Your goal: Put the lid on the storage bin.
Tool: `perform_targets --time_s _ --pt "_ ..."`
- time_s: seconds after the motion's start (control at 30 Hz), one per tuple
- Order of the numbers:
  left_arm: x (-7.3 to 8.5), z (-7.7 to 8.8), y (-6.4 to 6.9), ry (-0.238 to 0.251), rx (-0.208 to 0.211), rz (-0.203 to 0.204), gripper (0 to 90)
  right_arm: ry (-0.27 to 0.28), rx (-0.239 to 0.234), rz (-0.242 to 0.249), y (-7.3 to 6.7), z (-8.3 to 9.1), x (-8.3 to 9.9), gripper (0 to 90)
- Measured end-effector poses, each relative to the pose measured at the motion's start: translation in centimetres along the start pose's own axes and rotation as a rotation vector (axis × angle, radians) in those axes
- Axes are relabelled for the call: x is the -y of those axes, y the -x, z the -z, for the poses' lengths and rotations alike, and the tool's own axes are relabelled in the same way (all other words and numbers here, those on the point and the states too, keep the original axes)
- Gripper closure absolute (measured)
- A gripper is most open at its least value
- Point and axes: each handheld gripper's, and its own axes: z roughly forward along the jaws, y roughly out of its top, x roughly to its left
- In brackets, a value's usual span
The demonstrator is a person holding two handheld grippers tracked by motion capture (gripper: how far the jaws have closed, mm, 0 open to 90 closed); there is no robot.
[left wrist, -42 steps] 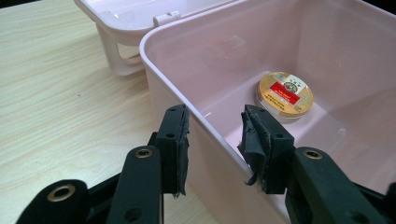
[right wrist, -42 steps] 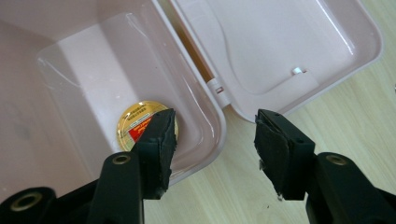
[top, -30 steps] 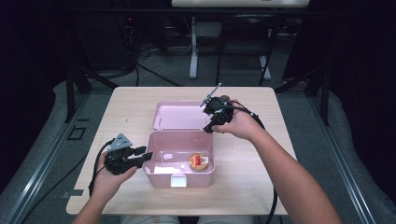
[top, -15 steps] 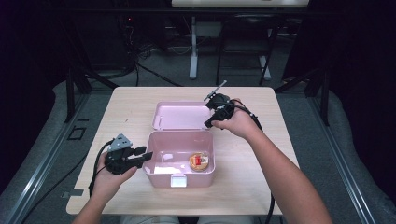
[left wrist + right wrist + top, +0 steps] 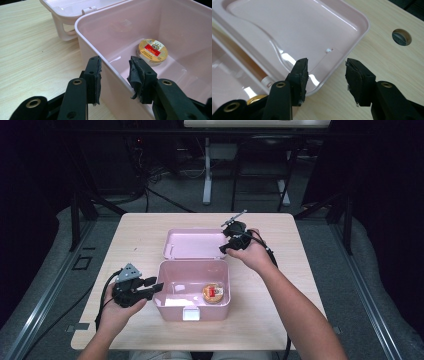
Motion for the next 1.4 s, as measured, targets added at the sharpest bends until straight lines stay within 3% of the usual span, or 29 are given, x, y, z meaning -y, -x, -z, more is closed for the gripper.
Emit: perform_targets --time_s 0.37,0.8,1.4 --pt "0.0 0.0 0.0 0.0 -0.002 -0.001 61.1 0.057 0.024 -0.102 0.6 -1.7 0.1 52.7" --pt "0.1 0.0 0.1 0.005 -0.002 -0.002 61.2 0.089 0.06 -0.22 2.6 -3.9 0.0 56.4" --pt "0.2 -0.1 0.1 0.016 -0.004 0.005 61.5 0.1 0.074 -0.279 3.2 -5.6 -0.2 59.9"
